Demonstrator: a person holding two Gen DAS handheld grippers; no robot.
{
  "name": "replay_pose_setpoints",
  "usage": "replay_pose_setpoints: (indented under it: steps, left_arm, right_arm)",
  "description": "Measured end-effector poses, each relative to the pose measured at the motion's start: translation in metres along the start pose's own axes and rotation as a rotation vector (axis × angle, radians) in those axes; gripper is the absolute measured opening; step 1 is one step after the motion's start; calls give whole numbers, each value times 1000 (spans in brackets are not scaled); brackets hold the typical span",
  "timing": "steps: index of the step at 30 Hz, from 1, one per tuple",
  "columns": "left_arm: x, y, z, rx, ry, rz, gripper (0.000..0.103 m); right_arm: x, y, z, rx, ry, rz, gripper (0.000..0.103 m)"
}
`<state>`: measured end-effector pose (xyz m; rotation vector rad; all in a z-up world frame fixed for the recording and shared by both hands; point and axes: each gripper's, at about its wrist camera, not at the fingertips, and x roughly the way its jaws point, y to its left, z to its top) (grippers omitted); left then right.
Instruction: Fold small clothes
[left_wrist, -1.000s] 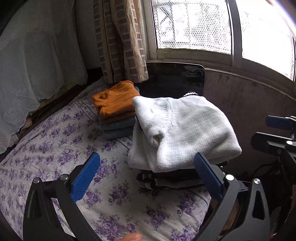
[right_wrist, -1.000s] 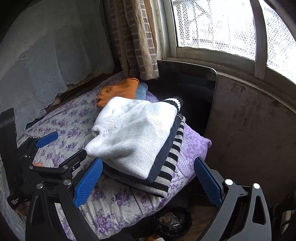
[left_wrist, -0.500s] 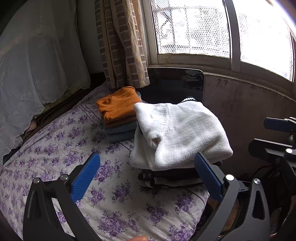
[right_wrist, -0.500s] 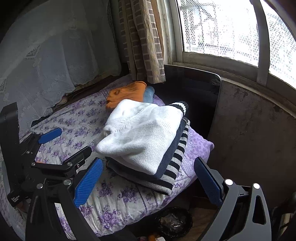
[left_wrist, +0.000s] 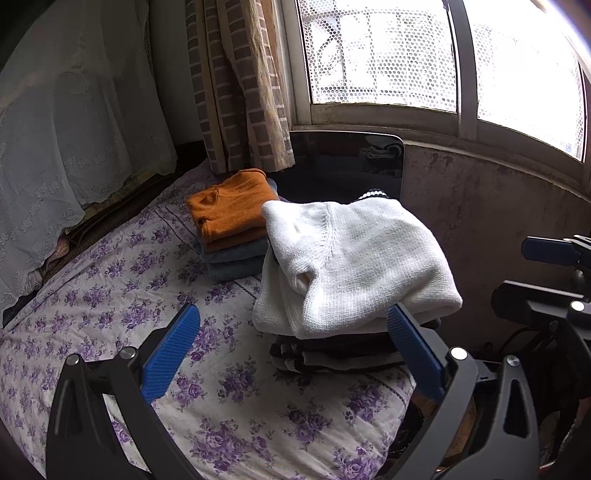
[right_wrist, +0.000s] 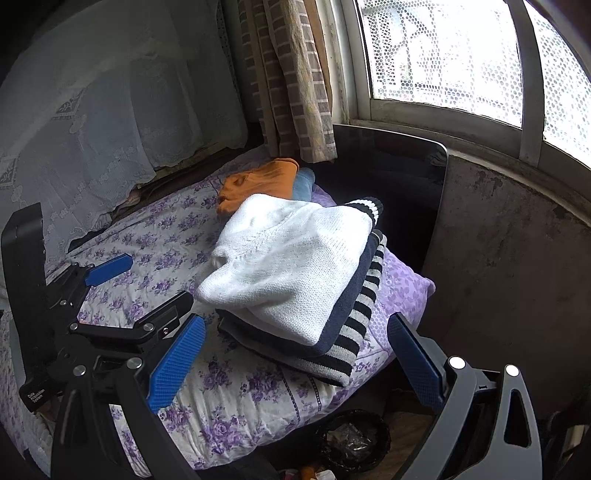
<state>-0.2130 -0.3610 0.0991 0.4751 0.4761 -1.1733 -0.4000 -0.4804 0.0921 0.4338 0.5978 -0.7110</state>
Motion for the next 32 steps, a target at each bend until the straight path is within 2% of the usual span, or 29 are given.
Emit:
replay_pose_setpoints:
  steps: [8,32]
  left_arm:
    - [-2,-1,-1,14,-18,0,99]
    - [6,2,-6,3,26,-6,99]
  right_arm:
    - [0,-2,0,11,3,11,99]
    - [-1,-4,2,24,0,32,99]
